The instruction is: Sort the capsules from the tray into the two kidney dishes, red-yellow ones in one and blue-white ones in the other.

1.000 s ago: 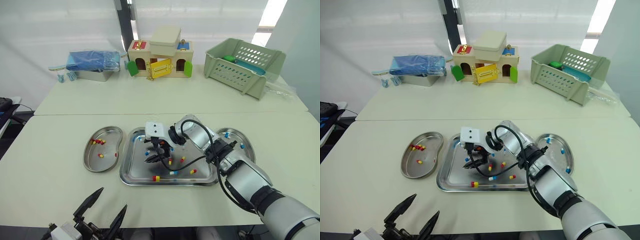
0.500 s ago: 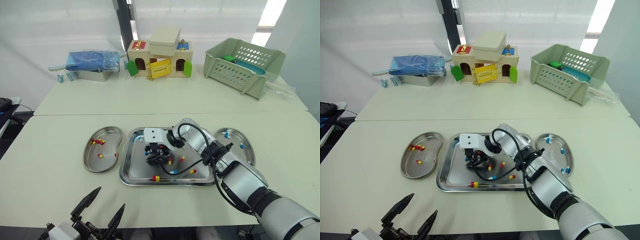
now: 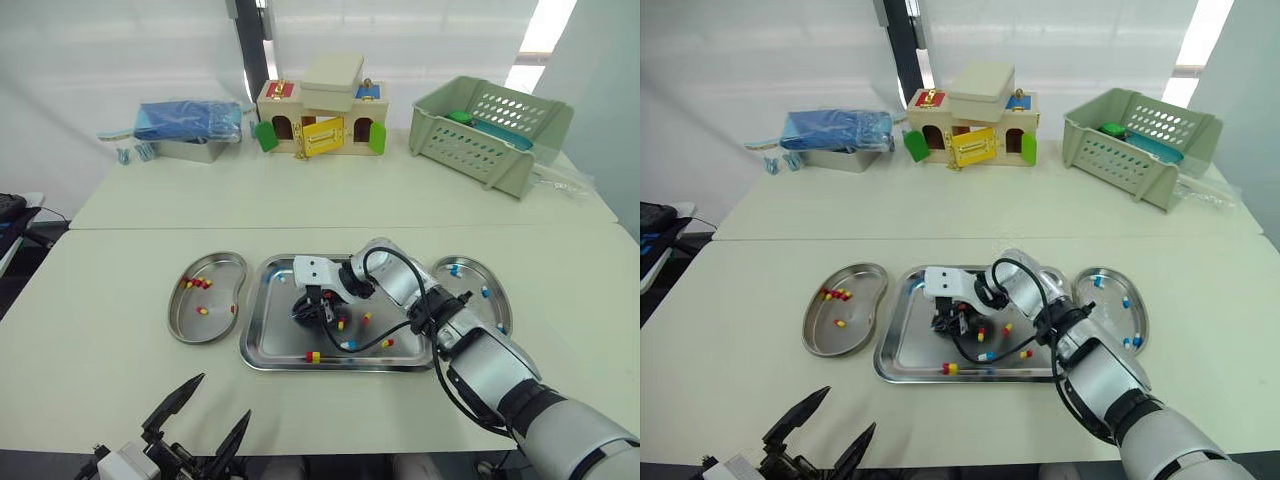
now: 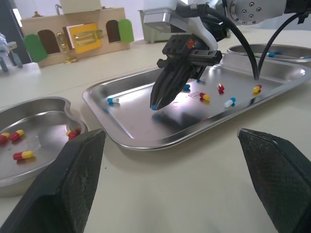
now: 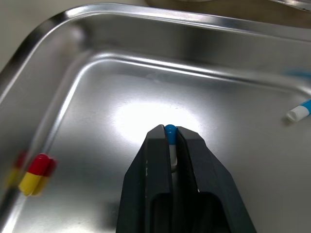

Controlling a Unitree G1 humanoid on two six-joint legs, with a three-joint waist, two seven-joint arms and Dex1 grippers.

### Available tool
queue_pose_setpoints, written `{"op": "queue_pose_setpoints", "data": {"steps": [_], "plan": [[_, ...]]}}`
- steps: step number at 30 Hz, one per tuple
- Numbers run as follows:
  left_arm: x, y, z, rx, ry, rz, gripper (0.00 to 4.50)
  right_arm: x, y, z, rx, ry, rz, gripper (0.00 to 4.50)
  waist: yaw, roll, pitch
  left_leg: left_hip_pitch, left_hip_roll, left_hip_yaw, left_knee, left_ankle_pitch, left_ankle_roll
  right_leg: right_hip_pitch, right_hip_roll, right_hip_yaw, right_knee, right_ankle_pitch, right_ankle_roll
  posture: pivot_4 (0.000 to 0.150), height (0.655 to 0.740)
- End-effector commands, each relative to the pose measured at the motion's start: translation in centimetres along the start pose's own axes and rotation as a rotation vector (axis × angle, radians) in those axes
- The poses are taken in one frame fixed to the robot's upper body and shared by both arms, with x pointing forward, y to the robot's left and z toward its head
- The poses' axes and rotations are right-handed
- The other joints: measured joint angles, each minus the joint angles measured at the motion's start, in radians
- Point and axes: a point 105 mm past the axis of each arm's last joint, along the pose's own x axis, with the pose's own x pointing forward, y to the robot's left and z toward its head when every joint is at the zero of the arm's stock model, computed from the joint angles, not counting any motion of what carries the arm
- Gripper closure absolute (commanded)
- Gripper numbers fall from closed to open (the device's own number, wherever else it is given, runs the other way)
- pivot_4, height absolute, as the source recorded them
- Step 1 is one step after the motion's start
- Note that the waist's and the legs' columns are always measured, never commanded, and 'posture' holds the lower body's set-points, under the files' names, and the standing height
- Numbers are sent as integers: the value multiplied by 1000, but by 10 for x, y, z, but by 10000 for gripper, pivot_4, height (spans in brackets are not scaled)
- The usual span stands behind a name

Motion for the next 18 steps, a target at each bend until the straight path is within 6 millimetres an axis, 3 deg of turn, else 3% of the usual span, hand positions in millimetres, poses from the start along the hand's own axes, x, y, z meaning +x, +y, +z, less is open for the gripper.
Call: {"op": "queue_pose_setpoints", "data": {"steps": [1,4,13,18], "plan": [[5,-3,8,20,-48,-71,0,-38,10,32,-48,-175,-19,44814,6,0,0,0,0,0,0,0,0,0,0,0,0,0,0,1500,7400],[14,-13,10,8,-86,-169,0,-79,26,33,-33,-287,-75,44814,11,0,0,0,0,0,0,0,0,1,0,-1,-1,0,0,1500,7400],[36,-31,17,-7,-184,-373,0,-190,67,-42,173,-131,-408,44814,19,0,0,0,0,2,0,0,0,2,0,0,-1,0,0,1500,7400],[40,-29,13,-3,-191,-426,0,-228,85,-82,322,-17,-560,44814,21,0,0,2,1,3,0,-1,1,5,0,0,-2,0,0,1500,7400]]}}
